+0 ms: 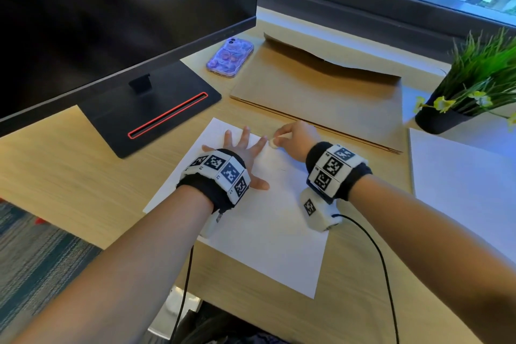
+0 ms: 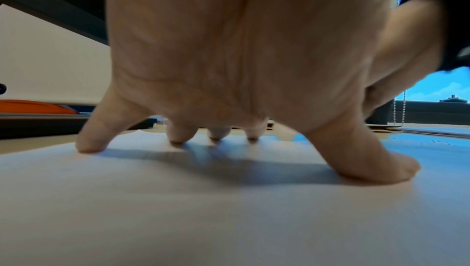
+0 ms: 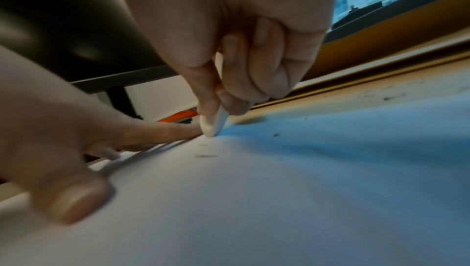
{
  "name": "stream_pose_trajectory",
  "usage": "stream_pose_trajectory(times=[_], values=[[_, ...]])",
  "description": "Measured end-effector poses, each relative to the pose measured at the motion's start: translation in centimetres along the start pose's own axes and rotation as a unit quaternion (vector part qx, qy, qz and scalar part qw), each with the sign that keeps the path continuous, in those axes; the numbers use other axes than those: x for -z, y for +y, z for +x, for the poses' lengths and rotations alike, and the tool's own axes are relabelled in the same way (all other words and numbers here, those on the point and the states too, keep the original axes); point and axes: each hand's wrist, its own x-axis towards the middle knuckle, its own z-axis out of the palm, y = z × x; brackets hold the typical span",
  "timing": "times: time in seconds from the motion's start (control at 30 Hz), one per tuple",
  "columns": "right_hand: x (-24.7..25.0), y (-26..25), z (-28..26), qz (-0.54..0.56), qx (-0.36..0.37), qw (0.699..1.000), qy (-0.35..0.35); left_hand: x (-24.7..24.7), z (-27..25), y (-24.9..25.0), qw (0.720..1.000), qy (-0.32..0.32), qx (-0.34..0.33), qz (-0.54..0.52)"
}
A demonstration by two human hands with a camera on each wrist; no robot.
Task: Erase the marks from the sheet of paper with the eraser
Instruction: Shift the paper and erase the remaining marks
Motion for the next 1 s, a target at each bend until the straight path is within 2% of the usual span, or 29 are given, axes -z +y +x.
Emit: stream_pose_trajectory(times=[0.17, 0.33, 0.4, 0.53, 0.6, 0.77, 0.83, 1.0], values=[[0.4, 0.8, -1.3, -0.084, 0.021, 0.992, -0.089, -0.2, 0.1, -0.1, 1.0, 0.0, 0.002, -0.004], [0.4, -0.4, 0.5, 0.002, -0.006, 1.0, 0.003, -0.1, 0.0, 0.1, 1.0, 0.0, 0.002, 0.004], [0.4, -0.4, 0.4, 0.005, -0.007, 1.0, 0.002, 0.0, 0.0, 0.1, 1.0, -0.001, 0.003, 0.004], [1.2, 0.7, -1.3, -0.104, 0.008, 0.989, -0.107, -0.1, 0.2, 0.0, 1.0, -0.007, 0.003, -0.004], [1.6, 0.7, -1.2, -0.126, 0.007, 0.983, -0.132, -0.1, 0.2, 0.0, 1.0, -0.008, 0.004, -0.002], [0.9, -0.4, 0.4, -0.014, -0.006, 1.0, -0.025, -0.1, 0.1, 0.0, 1.0, -0.006, 0.001, 0.004], [0.6, -0.1, 0.1, -0.004, -0.001, 1.0, -0.016, -0.1, 0.2, -0.1, 1.0, -0.007, 0.001, 0.004], [2.0, 1.7, -1.7, -0.135, 0.018, 0.98, -0.143, -0.2, 0.3, -0.1, 1.0, -0.011, 0.003, -0.004]])
